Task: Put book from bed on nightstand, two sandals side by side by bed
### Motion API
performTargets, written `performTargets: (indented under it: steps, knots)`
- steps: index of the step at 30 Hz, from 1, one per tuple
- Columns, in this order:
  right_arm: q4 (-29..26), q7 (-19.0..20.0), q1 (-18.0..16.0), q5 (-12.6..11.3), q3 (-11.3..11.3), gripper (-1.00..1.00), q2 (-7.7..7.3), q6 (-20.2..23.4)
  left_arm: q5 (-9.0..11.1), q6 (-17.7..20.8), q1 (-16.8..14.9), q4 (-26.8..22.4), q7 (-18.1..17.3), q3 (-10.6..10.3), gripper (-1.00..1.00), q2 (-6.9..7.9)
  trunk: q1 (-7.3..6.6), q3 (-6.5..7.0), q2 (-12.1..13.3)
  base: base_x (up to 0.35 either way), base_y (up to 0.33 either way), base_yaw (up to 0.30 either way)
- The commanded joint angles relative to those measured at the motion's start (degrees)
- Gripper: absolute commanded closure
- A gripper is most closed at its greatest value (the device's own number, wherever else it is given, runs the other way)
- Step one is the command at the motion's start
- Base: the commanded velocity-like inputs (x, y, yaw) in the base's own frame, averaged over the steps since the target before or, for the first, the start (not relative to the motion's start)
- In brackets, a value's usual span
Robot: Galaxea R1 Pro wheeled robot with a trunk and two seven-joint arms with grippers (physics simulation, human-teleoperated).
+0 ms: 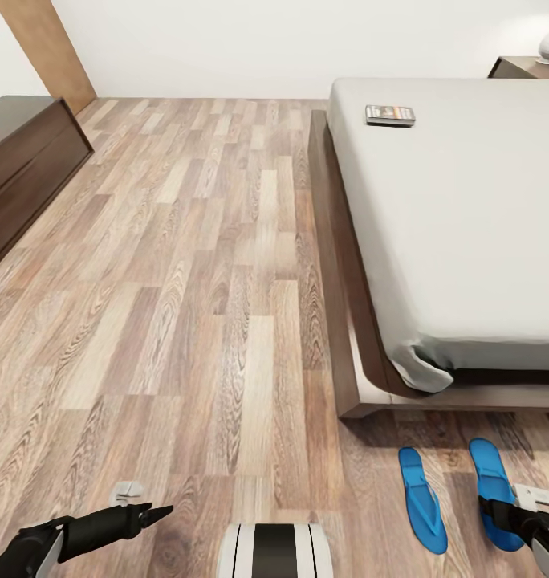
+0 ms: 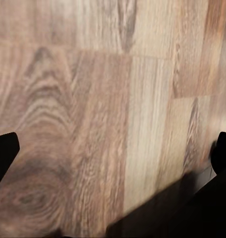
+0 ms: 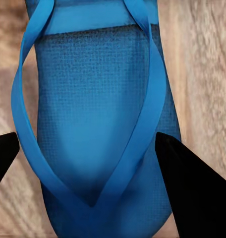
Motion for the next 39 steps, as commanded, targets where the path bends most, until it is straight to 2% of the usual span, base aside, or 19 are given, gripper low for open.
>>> performTargets:
  steps: [1,6,16,39]
  knots:
    - [0.1,0.1,0.0,0.1,0.4,1.0,-0.05,-0.3,-0.5,0.6,0.0,-0.1,-0.4,0.5,-1.0,-0.18,-0.01,-0.03,0.0,0.0,0.019,0.0]
    - [0.1,-0.5,0.0,1.9,0.4,1.0,0.06,-0.3,-0.5,0.5,0.0,-0.1,-0.4,0.6,-1.0,-0.8,-0.01,-0.03,0.0,0.01,-0.008,0.0]
    - [0.1,-0.2,0.0,2.3,0.4,1.0,1.65,-0.2,-0.5,0.5,0.0,-0.1,-0.3,0.6,-1.0,-1.01,-0.01,-0.03,0.0,0.058,-0.058,0.0]
    - [0.0,0.4,0.0,2.3,0.4,1.0,1.62,0.5,-0.5,0.5,0.0,-0.1,-0.4,0.7,-1.0,-1.01,-0.01,-0.03,0.0,0.001,-0.001,0.0]
